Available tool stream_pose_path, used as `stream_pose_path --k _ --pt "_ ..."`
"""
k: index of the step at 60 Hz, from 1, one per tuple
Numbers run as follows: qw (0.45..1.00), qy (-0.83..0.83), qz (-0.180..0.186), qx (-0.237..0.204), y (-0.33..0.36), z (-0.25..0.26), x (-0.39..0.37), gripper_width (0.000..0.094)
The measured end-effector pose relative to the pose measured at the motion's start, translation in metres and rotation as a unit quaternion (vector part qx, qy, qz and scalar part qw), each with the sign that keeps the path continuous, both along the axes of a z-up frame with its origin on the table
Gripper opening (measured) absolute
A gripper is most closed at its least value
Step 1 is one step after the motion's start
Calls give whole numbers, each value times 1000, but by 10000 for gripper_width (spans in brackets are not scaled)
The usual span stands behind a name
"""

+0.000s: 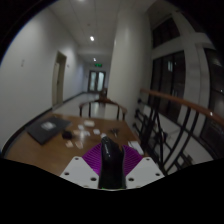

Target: Arrange mouse

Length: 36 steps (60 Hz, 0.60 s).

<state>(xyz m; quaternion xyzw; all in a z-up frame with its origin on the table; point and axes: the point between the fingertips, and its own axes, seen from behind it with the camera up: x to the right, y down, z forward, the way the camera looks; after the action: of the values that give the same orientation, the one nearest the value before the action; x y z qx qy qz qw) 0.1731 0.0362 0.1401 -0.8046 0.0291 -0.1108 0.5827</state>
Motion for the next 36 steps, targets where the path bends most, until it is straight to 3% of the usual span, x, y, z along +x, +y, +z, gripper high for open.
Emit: stream_pose_path --k 9,18,25,32,33,36 --pt "995 30 -17 -97 -8 -105 25 259" --pt "994 28 -15 -107 -13 -132 29 272" --pt "991 38 -7 -127 -15 -134 27 458" --pt "991 53 14 -123 -30 -122 20 887" --pt "992 53 16 -114 -35 -116 19 840" --pt "994 51 18 -93 -49 -100 19 849"
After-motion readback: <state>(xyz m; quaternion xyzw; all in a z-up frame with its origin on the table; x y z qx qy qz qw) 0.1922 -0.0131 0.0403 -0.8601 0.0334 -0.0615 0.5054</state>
